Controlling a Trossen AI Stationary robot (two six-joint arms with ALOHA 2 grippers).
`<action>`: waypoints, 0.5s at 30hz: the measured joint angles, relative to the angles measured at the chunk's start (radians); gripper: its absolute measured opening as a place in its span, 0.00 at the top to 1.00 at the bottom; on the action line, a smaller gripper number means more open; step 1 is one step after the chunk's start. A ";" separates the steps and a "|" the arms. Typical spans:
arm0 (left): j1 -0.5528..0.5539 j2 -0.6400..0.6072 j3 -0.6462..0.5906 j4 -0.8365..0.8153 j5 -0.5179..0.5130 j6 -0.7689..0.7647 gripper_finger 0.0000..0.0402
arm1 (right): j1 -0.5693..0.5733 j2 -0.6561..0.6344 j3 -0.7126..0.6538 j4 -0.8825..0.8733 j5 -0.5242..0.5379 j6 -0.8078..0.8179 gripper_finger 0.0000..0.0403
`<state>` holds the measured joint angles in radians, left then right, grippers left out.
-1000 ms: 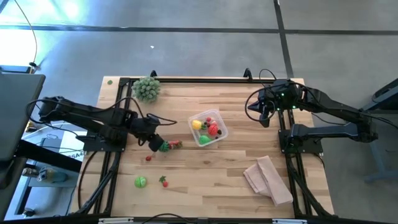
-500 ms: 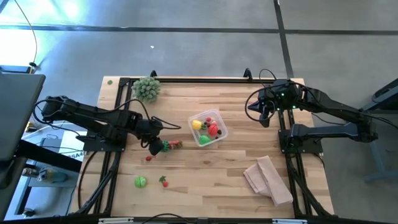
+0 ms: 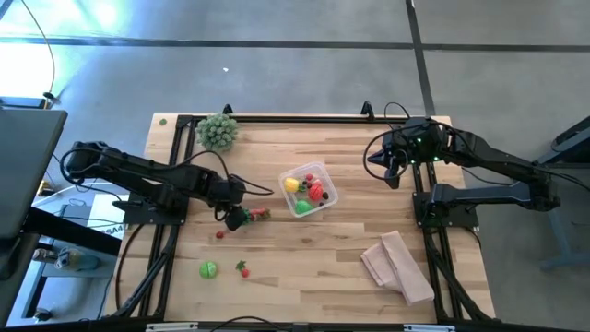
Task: Pick and placing Produce into tupperware
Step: Put the green watermelon into the transparent bin
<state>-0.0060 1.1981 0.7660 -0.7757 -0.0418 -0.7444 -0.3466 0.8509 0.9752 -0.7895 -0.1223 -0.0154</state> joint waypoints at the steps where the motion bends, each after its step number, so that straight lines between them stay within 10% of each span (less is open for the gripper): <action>1: -0.001 0.008 0.003 0.020 -0.003 0.008 0.29 | 0.000 0.001 0.000 0.000 0.000 0.000 0.99; 15: -0.001 0.105 0.000 0.037 0.009 0.034 0.11 | 0.000 0.005 0.000 0.000 0.000 0.000 0.99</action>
<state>-0.0065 1.3028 0.7655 -0.7384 -0.0327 -0.7101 -0.3466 0.8562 0.9752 -0.7898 -0.1226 -0.0154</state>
